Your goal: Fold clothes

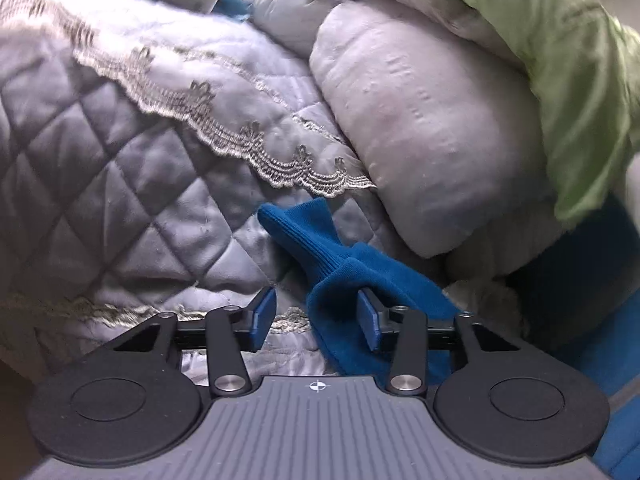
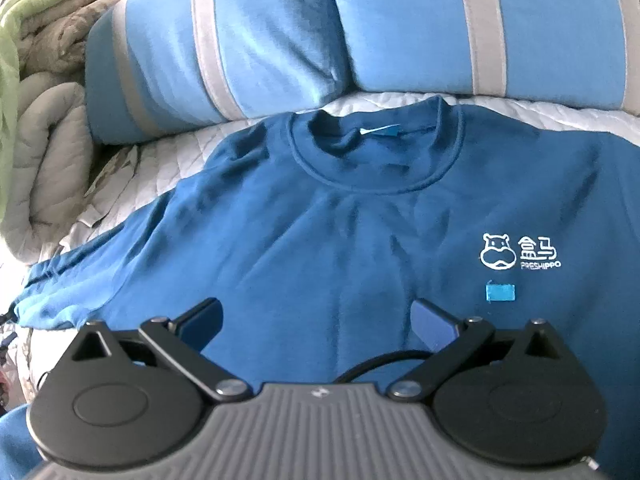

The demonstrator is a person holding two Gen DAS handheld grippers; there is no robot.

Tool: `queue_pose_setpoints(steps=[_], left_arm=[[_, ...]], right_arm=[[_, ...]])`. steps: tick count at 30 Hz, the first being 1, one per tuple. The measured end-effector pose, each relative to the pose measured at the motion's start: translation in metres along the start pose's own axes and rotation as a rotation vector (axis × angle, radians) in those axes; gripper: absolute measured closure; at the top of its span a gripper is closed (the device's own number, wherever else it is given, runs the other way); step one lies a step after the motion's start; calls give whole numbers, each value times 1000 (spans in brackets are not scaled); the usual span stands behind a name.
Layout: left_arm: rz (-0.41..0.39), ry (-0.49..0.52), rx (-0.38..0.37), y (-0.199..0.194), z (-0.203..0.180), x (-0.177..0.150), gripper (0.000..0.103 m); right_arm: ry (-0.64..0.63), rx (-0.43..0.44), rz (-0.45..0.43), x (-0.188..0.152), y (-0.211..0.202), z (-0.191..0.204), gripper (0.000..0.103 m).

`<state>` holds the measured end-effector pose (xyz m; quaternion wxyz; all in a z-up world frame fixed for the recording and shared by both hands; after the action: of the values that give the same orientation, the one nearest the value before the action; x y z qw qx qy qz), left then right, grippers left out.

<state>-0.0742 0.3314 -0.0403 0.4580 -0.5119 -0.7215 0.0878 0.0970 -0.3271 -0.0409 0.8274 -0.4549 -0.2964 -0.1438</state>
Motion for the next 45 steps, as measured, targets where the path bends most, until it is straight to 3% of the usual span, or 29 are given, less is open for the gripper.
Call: queue_pose_setpoints(steps=[4, 11, 15, 19, 24, 26, 28, 31, 36, 40, 42, 43, 44, 45], left_arm=[[37, -116, -40, 9, 8, 3, 55], [52, -210, -98, 17, 6, 9, 55], [-22, -290, -126, 6, 14, 16, 53], [16, -308, -70, 13, 25, 19, 53], [39, -222, -12, 20, 25, 21, 58], [28, -140, 19, 18, 18, 22, 82], [1, -54, 57, 13, 12, 26, 91], [-72, 76, 113, -1, 0, 34, 94], [-149, 206, 191, -17, -13, 37, 94], [-167, 242, 272, -17, -10, 35, 86], [-208, 257, 350, -25, -7, 34, 72], [-231, 261, 376, -30, -7, 33, 60], [-245, 266, 381, -36, -9, 32, 51], [-251, 272, 371, -40, -11, 30, 49]], right_arm=[[15, -4, -2, 0, 0, -3, 0], [7, -16, 4, -1, 1, -3, 0], [0, -22, 7, -1, 3, -3, 0], [-2, -25, 9, -1, 3, -2, 0], [-5, -19, 9, -1, 3, -1, 0], [-6, -21, 8, -1, 2, -2, 0], [-3, -20, 9, -1, 3, -2, 0], [-1, -19, 11, -1, 3, -1, 0], [2, -7, 5, 0, 3, -1, 0], [4, -3, -1, 0, 1, 0, 0], [7, -1, -7, 1, 0, -1, 0], [12, -1, -10, 2, 0, -1, 0], [16, 0, -13, 3, -1, -2, 0], [19, 1, -16, 3, -1, -2, 0]])
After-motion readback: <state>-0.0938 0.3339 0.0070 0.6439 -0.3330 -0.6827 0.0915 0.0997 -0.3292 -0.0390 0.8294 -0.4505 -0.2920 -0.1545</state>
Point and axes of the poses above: each gripper's, at about its wrist camera, not at the fingertips, and y roughly the way its jaws point, z to its left, x to its top, the point moved 9 cm from there along y, roughly the way its jaws point, and after that the axes turned 6 degrees about x, right-handed, at the moved point
